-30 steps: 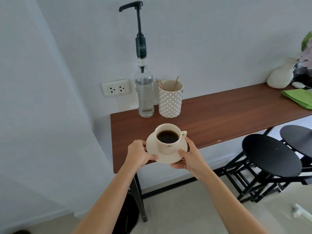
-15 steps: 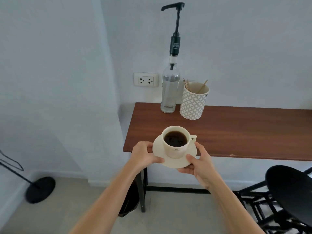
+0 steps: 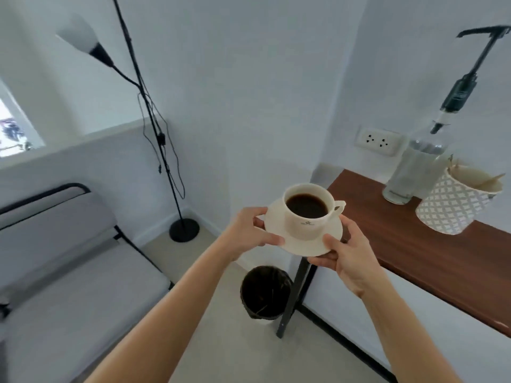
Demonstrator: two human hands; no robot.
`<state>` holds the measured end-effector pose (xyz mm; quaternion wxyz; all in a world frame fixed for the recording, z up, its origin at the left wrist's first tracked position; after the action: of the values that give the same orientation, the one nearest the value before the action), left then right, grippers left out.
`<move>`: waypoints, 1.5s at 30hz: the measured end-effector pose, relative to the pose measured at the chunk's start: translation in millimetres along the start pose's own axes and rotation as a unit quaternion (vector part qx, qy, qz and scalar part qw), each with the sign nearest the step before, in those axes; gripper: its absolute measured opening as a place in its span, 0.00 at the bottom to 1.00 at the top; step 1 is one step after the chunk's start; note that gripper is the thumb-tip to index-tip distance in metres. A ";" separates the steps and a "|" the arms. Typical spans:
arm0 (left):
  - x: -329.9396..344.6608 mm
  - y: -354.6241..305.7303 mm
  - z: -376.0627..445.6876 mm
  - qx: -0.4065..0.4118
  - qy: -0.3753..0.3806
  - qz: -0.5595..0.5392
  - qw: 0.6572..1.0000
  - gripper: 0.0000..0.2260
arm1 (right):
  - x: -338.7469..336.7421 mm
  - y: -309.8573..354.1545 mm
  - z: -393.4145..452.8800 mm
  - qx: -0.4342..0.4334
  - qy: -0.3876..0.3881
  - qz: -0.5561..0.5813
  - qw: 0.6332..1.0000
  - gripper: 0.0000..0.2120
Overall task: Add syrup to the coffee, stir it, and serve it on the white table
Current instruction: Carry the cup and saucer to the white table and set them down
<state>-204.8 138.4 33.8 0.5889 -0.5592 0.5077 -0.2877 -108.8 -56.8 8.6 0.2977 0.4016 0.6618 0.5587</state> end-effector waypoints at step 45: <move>-625.1 410.2 -667.9 -0.237 -0.519 -0.147 0.808 0.37 | 917.0 -241.1 -324.6 0.119 0.528 -0.194 0.818 0.21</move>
<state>-1112.4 546.2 -89.4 0.5642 -0.8155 0.0902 0.0917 -889.0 560.4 -112.9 -0.0451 -0.0591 0.8429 0.5329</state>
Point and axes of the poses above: each hand's wrist, its own z-axis towards the middle knuckle, its own x-axis out of the palm, y = z × x, the point moved 6 cm from there along z, towards the middle knuckle, and after that the axes turned 5 degrees about -z, right-handed, at the moved point
